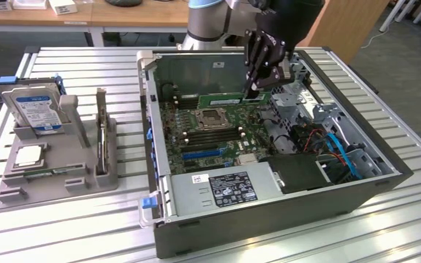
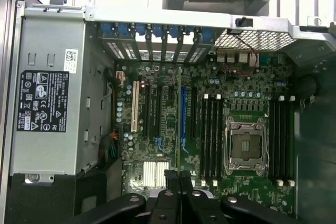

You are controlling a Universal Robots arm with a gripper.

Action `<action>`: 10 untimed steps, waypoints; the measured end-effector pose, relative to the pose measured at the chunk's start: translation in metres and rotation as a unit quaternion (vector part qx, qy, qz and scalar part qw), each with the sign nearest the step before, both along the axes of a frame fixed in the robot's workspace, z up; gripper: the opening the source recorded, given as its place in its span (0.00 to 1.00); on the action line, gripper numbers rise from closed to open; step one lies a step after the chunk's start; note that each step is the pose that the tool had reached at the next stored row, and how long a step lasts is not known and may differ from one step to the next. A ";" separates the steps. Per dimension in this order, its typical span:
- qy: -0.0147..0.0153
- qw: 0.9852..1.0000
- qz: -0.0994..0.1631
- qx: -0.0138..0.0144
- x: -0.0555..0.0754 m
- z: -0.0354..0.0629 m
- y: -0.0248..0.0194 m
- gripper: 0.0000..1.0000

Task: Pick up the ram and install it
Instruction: 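Pick up the ram and move it above insertion slot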

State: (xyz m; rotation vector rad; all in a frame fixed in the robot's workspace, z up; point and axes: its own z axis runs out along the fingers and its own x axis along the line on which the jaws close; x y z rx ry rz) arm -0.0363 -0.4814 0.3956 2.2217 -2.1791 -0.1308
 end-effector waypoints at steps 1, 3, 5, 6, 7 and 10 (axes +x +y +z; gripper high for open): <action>0.000 1.000 0.000 0.000 0.000 -0.0002 0.0021 0.12; 0.000 1.000 0.000 0.000 0.000 -0.0006 0.0065 0.12; 0.000 1.000 0.000 0.000 0.000 -0.0013 0.0114 0.12; 0.000 1.000 0.000 0.000 0.000 -0.0017 0.0139 0.12; 0.000 1.000 0.000 0.000 0.000 -0.0022 0.0159 0.12; 0.000 1.000 0.000 0.000 0.000 -0.0040 0.0204 0.12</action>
